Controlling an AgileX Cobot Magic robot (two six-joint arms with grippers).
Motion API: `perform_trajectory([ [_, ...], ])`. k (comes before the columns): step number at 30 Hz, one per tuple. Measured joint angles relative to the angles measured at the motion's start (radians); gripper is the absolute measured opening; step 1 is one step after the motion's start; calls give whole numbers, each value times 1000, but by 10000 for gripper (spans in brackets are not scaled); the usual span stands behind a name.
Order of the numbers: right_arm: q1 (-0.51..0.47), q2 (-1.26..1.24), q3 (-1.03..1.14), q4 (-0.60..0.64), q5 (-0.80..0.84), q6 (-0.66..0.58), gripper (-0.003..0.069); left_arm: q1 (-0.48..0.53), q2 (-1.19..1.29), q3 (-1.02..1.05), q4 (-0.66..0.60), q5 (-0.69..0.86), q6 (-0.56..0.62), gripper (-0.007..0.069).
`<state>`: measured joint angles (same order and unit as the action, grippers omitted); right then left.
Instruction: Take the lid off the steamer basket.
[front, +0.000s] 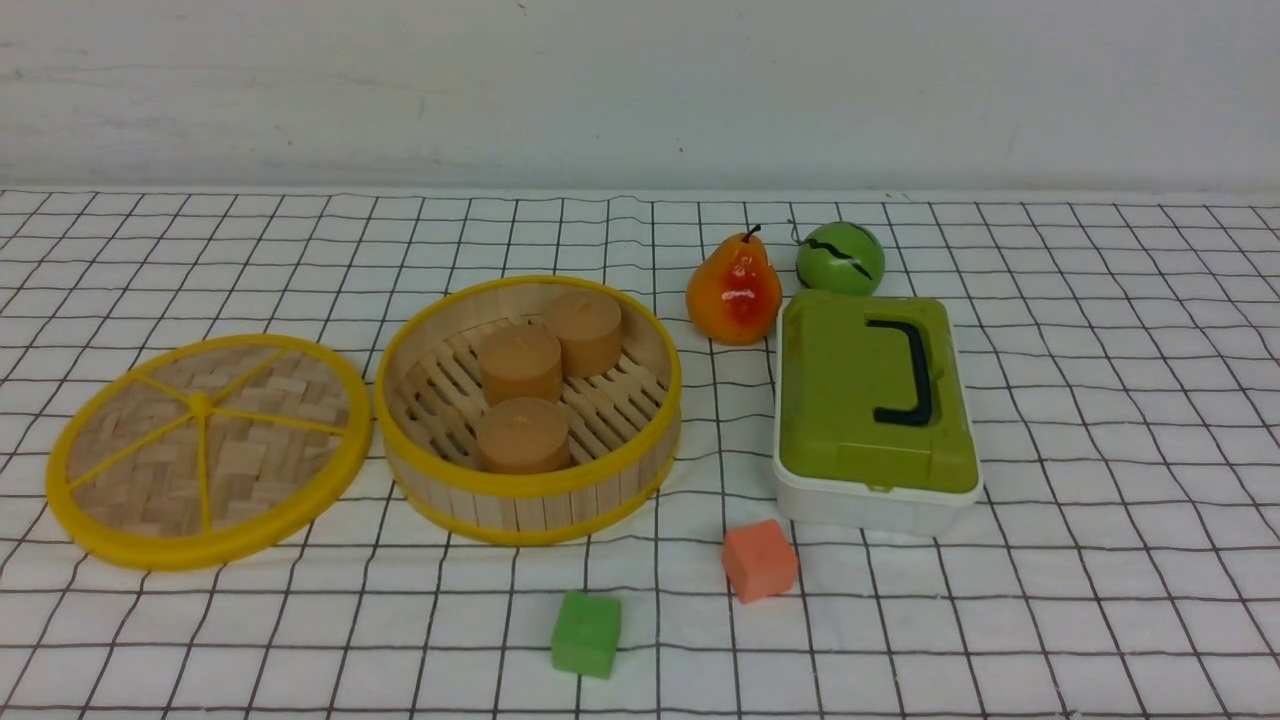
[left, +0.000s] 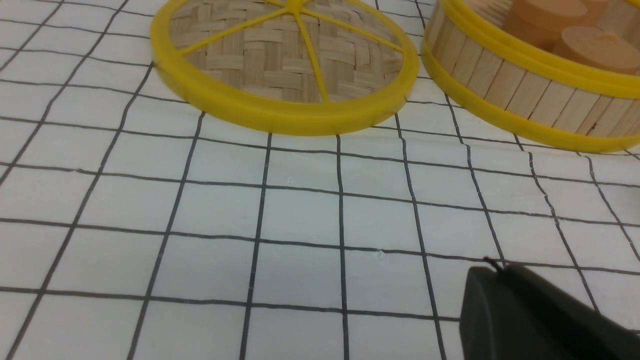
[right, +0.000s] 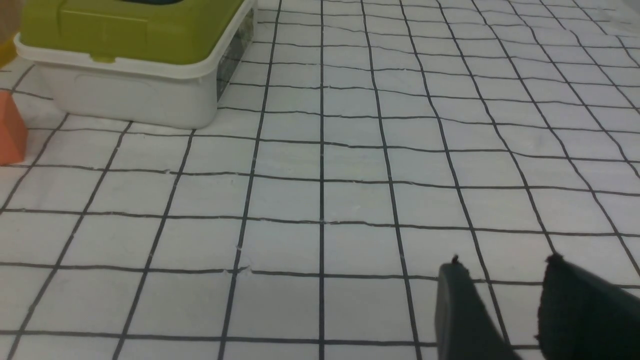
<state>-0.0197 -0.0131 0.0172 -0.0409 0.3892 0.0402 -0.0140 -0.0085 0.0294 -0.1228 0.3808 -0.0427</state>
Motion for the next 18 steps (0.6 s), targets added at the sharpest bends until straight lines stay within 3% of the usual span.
perform_trajectory([
  [18,0,0,0,0,0,0,239,0,0,0,0,0,0,34],
])
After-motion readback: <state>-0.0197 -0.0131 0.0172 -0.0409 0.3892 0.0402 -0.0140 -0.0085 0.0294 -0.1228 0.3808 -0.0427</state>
